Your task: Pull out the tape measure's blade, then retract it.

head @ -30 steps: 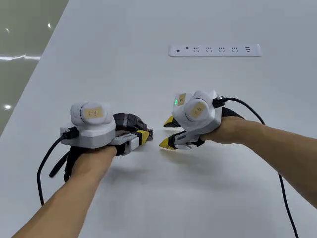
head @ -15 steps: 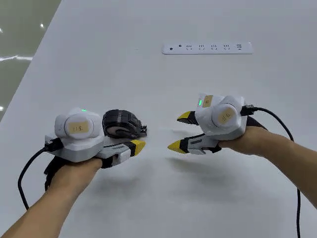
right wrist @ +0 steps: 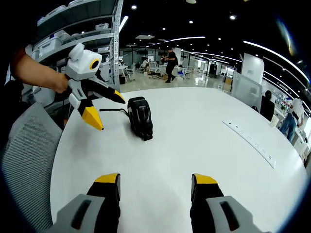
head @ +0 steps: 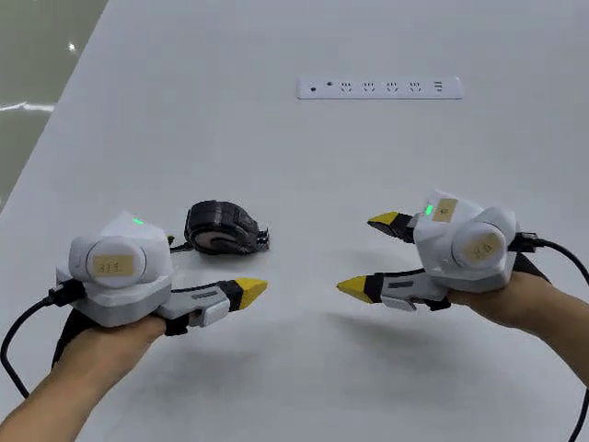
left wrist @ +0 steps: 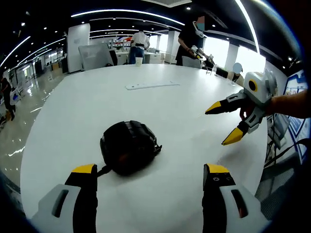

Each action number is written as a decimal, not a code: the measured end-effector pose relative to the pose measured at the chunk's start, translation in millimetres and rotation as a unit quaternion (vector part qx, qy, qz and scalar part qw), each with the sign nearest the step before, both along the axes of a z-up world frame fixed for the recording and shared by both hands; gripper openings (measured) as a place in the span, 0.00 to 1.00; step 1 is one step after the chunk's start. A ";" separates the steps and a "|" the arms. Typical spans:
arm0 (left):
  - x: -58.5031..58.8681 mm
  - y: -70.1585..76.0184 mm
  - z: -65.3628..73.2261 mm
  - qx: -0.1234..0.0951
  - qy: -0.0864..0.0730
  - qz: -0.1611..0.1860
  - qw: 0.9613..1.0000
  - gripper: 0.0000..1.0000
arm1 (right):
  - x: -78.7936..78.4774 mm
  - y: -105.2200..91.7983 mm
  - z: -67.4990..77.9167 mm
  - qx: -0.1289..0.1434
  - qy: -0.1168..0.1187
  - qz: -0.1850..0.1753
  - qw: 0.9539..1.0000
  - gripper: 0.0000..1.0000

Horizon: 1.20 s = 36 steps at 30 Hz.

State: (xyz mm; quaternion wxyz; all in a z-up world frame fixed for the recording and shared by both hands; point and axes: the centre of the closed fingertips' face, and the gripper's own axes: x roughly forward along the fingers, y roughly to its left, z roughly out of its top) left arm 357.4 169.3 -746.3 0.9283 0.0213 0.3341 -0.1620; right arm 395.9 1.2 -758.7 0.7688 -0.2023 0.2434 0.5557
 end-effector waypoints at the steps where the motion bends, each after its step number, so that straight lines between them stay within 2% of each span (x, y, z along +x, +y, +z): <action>1: -1.9 -0.8 0.3 0.000 -0.002 -0.008 1.000 0.89 | -0.8 -3.2 1.3 0.002 -0.001 -0.006 1.000 0.57; 6: -12.5 0.5 3.3 0.007 -0.009 -0.026 1.000 0.91 | -8.2 -20.5 6.8 0.014 -0.007 -0.027 1.000 0.61; 8: -15.8 -2.5 9.1 0.000 -0.025 -0.038 0.999 0.94 | -11.6 -27.8 7.9 0.017 -0.006 -0.038 0.999 0.64; 12: -24.8 0.7 9.9 0.012 -0.024 -0.046 0.999 0.95 | -21.6 -40.2 8.9 0.025 -0.005 -0.054 0.998 0.70; 19: -35.7 0.7 15.2 -0.003 -0.035 -0.055 0.998 0.97 | -33.6 -58.2 12.3 0.035 -0.004 -0.077 0.996 0.76; 27: -52.3 8.0 17.5 -0.001 -0.035 -0.065 0.997 0.99 | -46.1 -80.6 15.4 0.042 -0.003 -0.105 0.994 0.83; 36: -64.3 13.4 22.5 0.003 -0.042 -0.075 0.996 0.99 | -55.4 -86.7 26.9 0.069 -0.001 -0.127 0.989 0.92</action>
